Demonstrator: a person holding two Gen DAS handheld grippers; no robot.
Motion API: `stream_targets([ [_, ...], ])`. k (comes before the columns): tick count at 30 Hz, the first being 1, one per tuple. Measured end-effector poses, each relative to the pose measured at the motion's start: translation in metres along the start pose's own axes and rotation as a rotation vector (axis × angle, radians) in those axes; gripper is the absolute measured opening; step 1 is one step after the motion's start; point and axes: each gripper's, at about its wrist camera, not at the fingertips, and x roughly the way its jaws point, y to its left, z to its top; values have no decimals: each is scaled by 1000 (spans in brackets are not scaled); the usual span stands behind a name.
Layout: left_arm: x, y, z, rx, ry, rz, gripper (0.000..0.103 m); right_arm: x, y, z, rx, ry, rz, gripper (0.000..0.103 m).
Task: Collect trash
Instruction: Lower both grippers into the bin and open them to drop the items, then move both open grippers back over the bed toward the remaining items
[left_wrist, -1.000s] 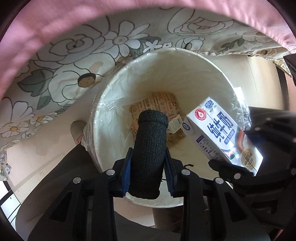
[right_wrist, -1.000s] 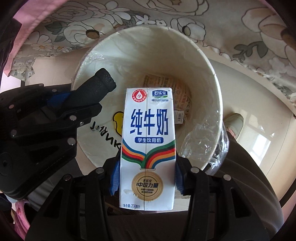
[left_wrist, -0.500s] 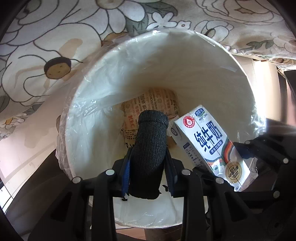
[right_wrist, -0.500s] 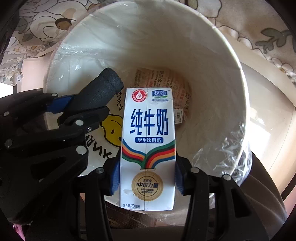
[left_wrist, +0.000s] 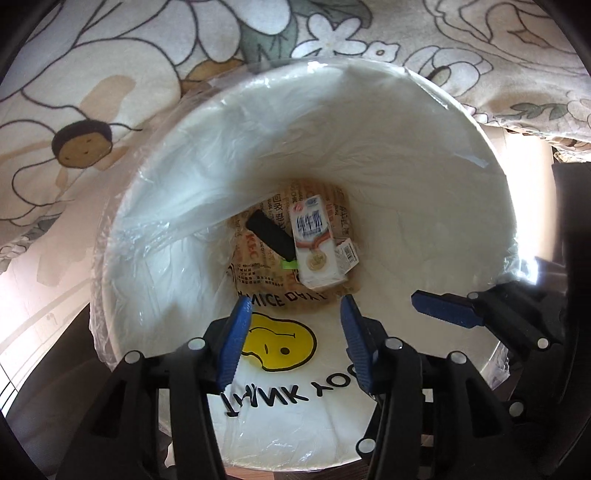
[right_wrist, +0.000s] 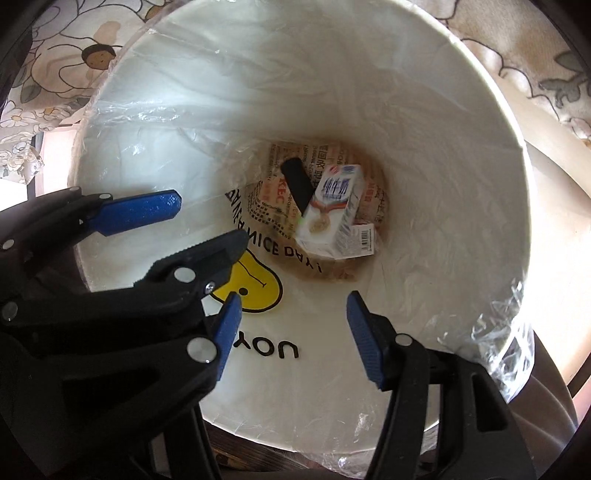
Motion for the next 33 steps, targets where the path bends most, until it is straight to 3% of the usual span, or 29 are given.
stream_targets([
  [7, -6, -7, 1, 11, -8, 0, 53, -12, -4, 0, -10, -6, -4, 60],
  [15, -32, -4, -17, 43, -68, 12, 53, -30, -4, -13, -45, -74, -52, 60],
  [25, -100, -11, -58, 158, -191, 74, 53, -72, 11, -53, -126, -112, -101, 60],
  [33, -169, -19, -85, 221, -272, 131, 53, -149, 21, -88, -196, -219, -149, 60],
])
